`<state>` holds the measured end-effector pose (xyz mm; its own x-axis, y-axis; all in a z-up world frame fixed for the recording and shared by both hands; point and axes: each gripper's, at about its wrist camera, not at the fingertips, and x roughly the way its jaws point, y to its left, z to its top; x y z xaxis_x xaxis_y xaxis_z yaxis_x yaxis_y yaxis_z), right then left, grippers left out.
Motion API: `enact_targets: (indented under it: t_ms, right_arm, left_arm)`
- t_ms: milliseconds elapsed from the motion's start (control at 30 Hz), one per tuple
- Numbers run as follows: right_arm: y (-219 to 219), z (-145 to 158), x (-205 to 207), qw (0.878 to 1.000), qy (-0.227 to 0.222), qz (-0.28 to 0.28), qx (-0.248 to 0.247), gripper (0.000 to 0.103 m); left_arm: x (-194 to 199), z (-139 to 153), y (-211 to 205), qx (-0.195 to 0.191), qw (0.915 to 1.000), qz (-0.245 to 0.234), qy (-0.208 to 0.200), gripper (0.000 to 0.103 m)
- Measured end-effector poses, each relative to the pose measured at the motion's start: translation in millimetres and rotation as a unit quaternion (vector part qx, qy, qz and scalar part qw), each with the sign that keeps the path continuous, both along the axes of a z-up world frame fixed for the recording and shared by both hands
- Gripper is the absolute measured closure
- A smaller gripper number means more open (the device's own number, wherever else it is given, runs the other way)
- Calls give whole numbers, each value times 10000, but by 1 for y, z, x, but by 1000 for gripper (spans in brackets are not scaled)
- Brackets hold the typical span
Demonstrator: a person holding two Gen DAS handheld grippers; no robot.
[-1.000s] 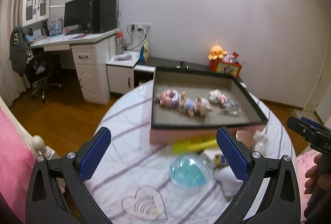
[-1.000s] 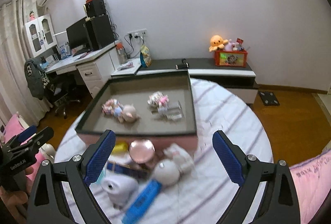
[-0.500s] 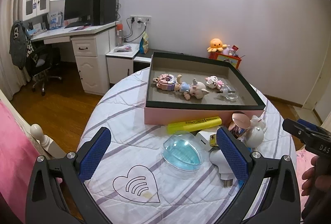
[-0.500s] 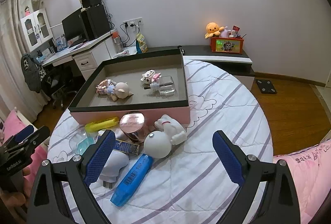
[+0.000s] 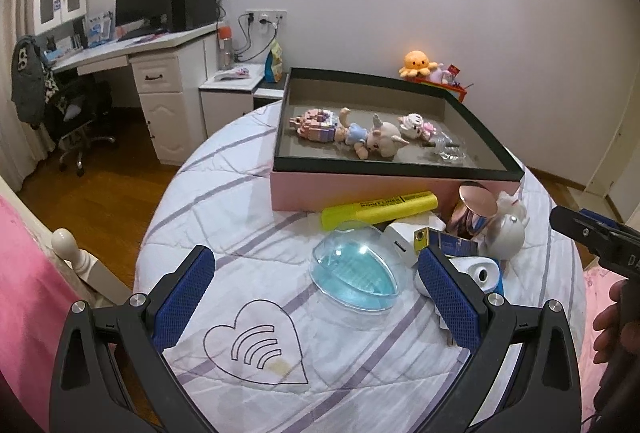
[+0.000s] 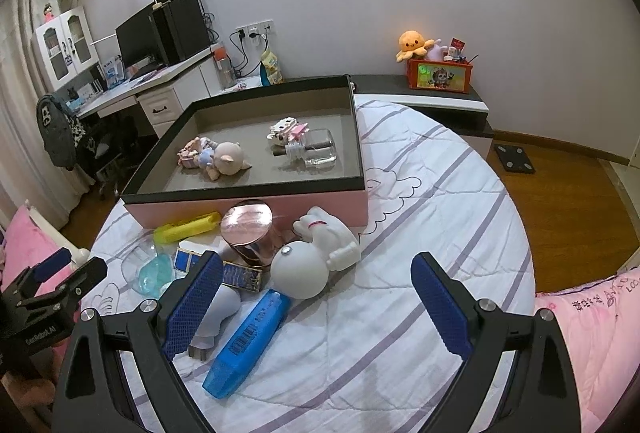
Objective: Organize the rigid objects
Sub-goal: 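Move both tools back over the remaining items on the bed, then grasp the teal translucent case with the left gripper while the right grasps the white rabbit lamp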
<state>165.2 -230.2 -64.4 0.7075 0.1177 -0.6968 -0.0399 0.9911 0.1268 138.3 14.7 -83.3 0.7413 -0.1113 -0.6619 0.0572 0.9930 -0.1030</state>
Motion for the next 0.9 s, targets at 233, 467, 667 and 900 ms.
enact_targets:
  t_ms: [233, 467, 667, 900]
  right_arm:
    - [-1, -12, 7, 9999, 151, -5, -3, 7]
    - [-1, -31, 20, 9992, 392, 5, 27, 7]
    - [-1, -47, 37, 9984, 561, 72, 17, 7]
    - [1, -67, 52, 9971, 717, 272, -15, 21]
  left_arm:
    - [6, -14, -9, 57, 9998, -123, 162, 0]
    - [17, -40, -22, 170, 9981, -277, 518, 0]
    - [38, -54, -31, 332, 9960, -306, 775, 0]
    - [47, -55, -31, 172, 9951, -527, 819, 32]
